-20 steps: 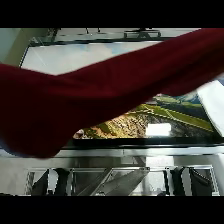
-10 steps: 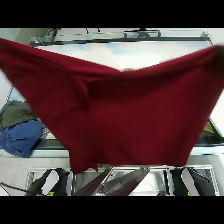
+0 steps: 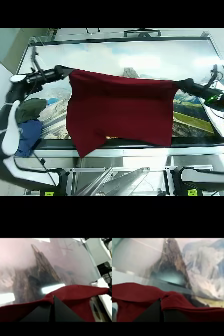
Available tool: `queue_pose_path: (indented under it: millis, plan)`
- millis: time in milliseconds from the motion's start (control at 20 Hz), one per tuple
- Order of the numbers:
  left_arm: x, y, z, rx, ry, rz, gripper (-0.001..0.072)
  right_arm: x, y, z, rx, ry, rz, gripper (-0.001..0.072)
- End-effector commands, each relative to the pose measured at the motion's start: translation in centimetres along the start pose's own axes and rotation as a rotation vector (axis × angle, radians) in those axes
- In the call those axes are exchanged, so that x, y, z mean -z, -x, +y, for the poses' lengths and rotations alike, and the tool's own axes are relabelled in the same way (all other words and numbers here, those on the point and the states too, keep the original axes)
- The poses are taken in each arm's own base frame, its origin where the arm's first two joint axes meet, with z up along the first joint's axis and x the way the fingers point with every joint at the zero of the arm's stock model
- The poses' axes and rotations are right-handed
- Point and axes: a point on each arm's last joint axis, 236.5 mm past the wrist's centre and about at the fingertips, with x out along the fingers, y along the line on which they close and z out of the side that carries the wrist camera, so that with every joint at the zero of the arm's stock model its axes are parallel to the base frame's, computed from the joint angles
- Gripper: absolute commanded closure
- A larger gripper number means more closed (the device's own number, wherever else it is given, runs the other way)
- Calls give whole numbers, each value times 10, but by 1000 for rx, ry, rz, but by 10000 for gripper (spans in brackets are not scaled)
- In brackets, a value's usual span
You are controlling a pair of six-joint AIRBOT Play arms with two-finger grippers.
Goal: Fold the shirts.
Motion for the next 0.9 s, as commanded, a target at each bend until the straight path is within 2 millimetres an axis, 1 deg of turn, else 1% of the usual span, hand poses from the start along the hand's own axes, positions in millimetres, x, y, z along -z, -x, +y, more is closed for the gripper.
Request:
queue_pose_path:
  millis: [0,100,150,200,300,400,450,550,650,700,850]
  plan:
    - [0,-40,46,-10,72,13,689,-9,-36,-41,-107,-151,-54,688]
    - [-1,-45,58,9,113,27,690,-13,-50,-41,-173,-164,-19,688]
    - [-1,-47,59,24,127,39,690,-17,-54,-43,-182,-177,-13,688]
    - [-2,-49,58,40,122,49,690,-21,-56,-44,-182,-178,-9,688]
    - [-9,-41,58,55,121,48,691,-19,-55,-38,-192,-133,26,688]
    - [-9,-27,61,73,154,61,691,2,-46,-33,-215,-87,137,688]
    - [-6,-18,64,88,172,76,691,16,-42,-37,-197,-82,200,688]
    - [9,-4,66,125,223,122,693,37,-35,-54,-126,-87,296,688]
    - [30,9,69,156,264,181,695,50,-29,-65,-71,-61,356,688]
    - [42,13,75,141,282,206,696,51,-28,-66,-60,-49,366,688]
    - [73,19,106,7,315,237,697,52,-31,-67,-48,-42,366,688]
